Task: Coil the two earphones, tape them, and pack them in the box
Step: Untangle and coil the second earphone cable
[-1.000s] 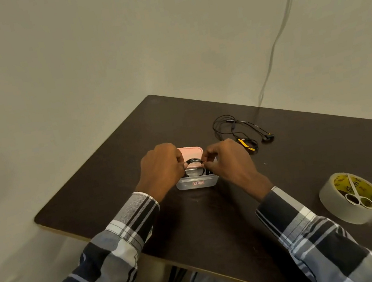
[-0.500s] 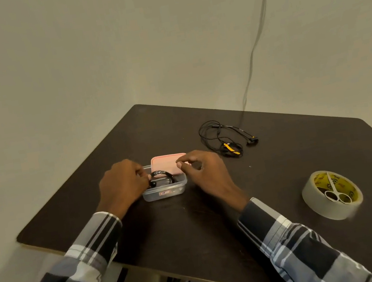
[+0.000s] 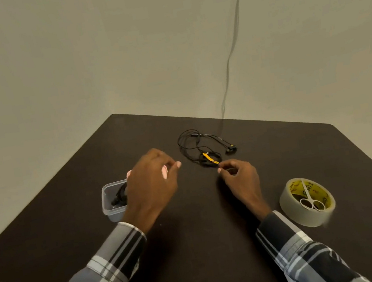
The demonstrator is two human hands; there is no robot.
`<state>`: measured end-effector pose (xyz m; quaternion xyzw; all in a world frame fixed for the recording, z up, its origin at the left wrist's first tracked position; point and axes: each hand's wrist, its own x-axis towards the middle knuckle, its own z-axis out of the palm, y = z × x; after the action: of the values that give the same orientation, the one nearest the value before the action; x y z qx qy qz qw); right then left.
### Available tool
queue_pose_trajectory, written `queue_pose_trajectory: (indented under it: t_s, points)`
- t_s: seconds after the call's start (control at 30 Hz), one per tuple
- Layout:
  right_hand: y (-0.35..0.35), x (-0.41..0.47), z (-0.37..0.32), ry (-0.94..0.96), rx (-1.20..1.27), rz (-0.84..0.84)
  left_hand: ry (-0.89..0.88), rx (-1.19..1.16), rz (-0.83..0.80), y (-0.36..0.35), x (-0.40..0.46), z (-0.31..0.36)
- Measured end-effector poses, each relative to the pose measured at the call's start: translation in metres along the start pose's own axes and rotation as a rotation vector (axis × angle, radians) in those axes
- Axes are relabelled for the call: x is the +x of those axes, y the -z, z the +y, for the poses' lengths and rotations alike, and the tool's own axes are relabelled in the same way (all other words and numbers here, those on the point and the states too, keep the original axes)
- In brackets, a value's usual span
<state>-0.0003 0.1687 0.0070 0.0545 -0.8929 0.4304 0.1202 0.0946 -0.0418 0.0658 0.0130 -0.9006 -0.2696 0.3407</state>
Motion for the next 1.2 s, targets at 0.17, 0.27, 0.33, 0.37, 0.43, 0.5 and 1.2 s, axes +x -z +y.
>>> queue_pose_trajectory:
  t_s: [0.17,0.27,0.33,0.37,0.43,0.5,1.2]
  points:
    - [-0.003,0.018,0.013,-0.045,0.028,0.111,0.015,-0.126,-0.138,-0.063,-0.003,0.018]
    - [-0.004,0.033,0.017,-0.074,0.004,0.169,0.073,-0.175,-0.212,-0.093,0.002,0.019]
    - [-0.005,0.043,0.019,-0.101,-0.019,0.197,0.101,-0.186,-0.24,-0.109,0.007,0.018]
    - [-0.006,0.048,0.02,-0.108,-0.031,0.21,0.109,-0.187,-0.254,-0.115,0.009,0.017]
    - [-0.005,0.057,0.02,-0.12,-0.046,0.23,0.116,-0.187,-0.284,-0.123,0.012,0.015]
    - [-0.004,0.065,0.019,-0.117,-0.065,0.226,0.108,-0.204,-0.276,-0.126,0.014,0.014]
    - [0.0,0.065,0.034,-0.065,-0.018,0.075,0.106,-0.378,-0.2,-0.129,0.011,0.001]
